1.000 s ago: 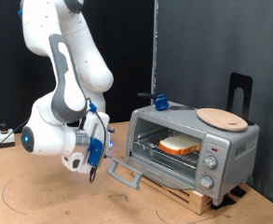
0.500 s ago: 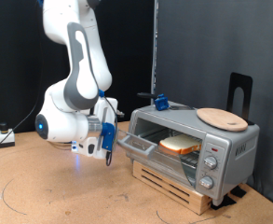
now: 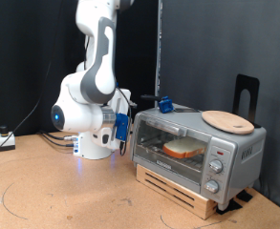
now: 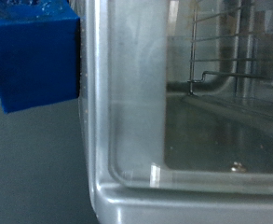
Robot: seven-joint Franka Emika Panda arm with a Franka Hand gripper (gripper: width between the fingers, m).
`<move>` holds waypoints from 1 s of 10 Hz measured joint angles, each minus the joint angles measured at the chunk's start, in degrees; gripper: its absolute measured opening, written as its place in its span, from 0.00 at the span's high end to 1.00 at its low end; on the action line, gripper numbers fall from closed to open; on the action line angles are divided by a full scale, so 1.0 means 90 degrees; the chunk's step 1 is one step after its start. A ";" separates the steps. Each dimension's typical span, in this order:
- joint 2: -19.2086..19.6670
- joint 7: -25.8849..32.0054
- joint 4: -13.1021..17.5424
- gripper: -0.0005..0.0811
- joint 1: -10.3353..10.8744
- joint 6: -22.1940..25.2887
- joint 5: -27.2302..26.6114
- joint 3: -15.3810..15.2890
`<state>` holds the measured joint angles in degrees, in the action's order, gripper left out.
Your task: Make a piece of toast with the oven
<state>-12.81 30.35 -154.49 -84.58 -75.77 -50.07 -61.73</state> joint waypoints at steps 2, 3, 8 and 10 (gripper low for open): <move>-0.0501 -0.0017 -0.0052 0.01 0.0101 0.0075 -0.0234 0.0045; -0.0600 -0.0072 -0.0041 0.01 0.0077 0.0009 -0.0280 0.0048; -0.0128 -0.1179 0.0382 0.01 -0.0523 -0.0673 0.0204 -0.0215; 0.0191 -0.1149 0.0523 0.01 -0.0589 -0.0730 0.0470 -0.0263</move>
<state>-11.09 20.01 -149.78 -89.88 -82.33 -45.85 -64.10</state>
